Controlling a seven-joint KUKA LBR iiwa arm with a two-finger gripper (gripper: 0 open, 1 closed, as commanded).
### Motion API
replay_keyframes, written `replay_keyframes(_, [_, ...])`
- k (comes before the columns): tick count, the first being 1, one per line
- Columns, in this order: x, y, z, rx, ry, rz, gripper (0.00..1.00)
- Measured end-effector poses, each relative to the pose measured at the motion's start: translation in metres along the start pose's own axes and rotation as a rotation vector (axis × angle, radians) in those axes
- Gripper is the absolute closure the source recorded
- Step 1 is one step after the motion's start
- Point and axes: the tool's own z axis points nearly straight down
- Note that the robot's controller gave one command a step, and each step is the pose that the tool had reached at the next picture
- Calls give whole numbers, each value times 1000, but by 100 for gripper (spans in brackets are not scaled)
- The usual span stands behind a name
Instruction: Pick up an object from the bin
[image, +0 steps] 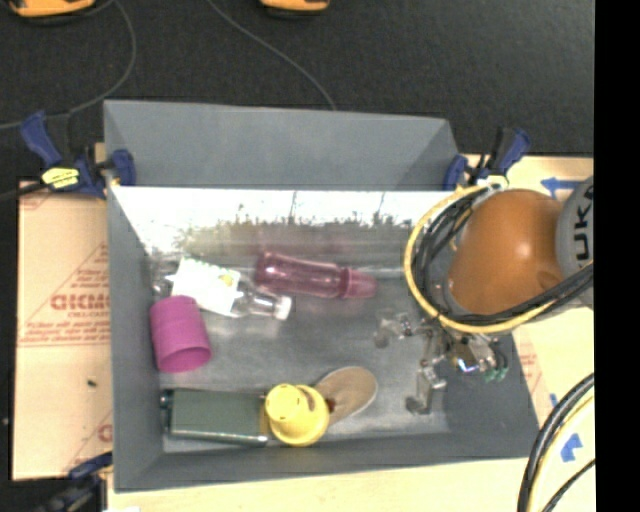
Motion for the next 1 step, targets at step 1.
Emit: replay_keyframes(1, [-26, 60, 29, -1, -8, 121, 0])
